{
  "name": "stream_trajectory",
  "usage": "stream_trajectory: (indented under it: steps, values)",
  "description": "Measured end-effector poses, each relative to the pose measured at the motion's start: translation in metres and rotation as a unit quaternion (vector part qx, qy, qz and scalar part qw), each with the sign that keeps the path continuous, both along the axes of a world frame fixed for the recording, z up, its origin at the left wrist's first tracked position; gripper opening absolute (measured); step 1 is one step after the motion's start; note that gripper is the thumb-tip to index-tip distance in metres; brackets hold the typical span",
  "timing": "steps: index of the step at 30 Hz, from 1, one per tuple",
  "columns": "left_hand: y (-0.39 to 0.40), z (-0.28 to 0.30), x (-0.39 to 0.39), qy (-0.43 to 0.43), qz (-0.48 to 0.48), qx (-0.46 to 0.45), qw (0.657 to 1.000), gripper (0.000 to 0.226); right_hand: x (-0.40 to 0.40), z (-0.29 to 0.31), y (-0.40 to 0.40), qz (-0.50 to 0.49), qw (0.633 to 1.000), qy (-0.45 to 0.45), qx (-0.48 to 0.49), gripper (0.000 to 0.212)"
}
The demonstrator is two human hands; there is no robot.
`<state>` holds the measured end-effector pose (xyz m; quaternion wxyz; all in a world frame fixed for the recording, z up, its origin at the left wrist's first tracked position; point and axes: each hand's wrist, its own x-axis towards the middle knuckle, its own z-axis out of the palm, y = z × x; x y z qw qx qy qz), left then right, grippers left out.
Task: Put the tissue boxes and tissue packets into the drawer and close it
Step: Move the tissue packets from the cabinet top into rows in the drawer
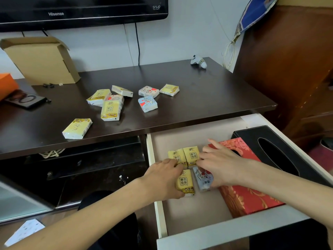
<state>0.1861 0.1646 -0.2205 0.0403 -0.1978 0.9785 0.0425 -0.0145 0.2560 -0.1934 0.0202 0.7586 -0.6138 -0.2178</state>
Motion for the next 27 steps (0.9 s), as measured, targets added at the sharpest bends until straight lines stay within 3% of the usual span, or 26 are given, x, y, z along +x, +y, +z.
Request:
stream_trajectory:
  steps: [8, 19, 27]
  values:
    - [0.002, -0.001, -0.003, 0.008, -0.004, -0.004, 1.000, 0.060, 0.002, -0.009, 0.001, 0.013, 0.997, -0.075, -0.028, 0.038]
    - [0.002, 0.001, -0.004, 0.030, -0.007, -0.038, 0.999, 0.065, -0.004, -0.003, -0.002, 0.014, 0.988, -0.150, -0.034, 0.023]
    - [-0.052, 0.071, 0.023, 0.135, 0.092, -0.041, 0.986, 0.030, -0.017, 0.058, -0.058, -0.105, 0.931, -0.294, -0.191, 0.010]
